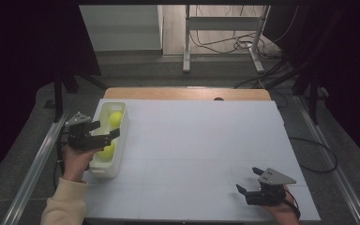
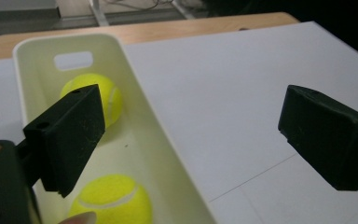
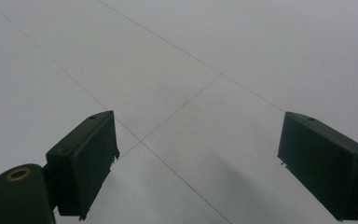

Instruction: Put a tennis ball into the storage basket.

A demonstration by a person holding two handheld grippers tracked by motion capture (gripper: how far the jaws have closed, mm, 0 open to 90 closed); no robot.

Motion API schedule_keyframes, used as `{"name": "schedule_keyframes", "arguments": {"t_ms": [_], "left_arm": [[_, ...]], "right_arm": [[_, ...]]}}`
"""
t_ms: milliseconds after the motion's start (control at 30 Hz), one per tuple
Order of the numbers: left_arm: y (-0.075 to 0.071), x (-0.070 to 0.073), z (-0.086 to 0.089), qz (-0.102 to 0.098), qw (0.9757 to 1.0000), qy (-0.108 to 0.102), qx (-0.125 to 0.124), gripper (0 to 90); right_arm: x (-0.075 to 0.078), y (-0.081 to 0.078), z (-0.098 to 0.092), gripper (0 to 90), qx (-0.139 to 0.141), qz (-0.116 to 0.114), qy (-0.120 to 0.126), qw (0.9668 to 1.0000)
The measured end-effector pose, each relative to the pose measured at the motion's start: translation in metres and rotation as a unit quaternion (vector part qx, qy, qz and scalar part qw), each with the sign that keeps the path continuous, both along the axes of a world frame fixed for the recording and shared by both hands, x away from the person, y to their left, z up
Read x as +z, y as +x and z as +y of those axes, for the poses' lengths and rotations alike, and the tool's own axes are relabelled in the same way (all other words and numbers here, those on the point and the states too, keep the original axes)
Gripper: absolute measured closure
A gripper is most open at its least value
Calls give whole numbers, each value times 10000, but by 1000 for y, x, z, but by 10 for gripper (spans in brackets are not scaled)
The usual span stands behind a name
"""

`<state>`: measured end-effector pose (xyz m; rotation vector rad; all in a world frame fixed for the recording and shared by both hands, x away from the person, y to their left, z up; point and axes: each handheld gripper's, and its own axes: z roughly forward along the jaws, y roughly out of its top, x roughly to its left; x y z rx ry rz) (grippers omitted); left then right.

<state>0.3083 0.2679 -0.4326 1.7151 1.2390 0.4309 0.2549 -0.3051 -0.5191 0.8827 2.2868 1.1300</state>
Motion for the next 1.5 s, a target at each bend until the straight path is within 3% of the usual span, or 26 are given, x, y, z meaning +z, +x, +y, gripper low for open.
{"name": "schedule_keyframes", "arguments": {"t_ms": [200, 300, 500, 967, 1233, 1500], "left_arm": [[-7, 3, -6, -142, 9994, -162, -258, 80], [-11, 2, -13, -280, 9990, -162, -312, 81], [-17, 0, -29, -342, 9975, -125, -602, 93], [-29, -14, -60, -149, 9933, -69, -1141, 92], [-38, -25, -77, -96, 9913, 54, -1309, 92], [-54, -43, -91, -102, 9898, 40, -1419, 93]], "right_arm": [[0, -1, 0, 124, -22, -13, -20, 10000], [0, -1, 0, 124, -16, -23, -4, 10000], [1, -1, -1, 124, -19, -25, -7, 10000], [1, -2, -1, 124, -10, -32, 46, 10000], [1, -2, -2, 124, -4, -35, 51, 10000], [2, -3, -2, 124, -18, -52, 52, 10000]]}}
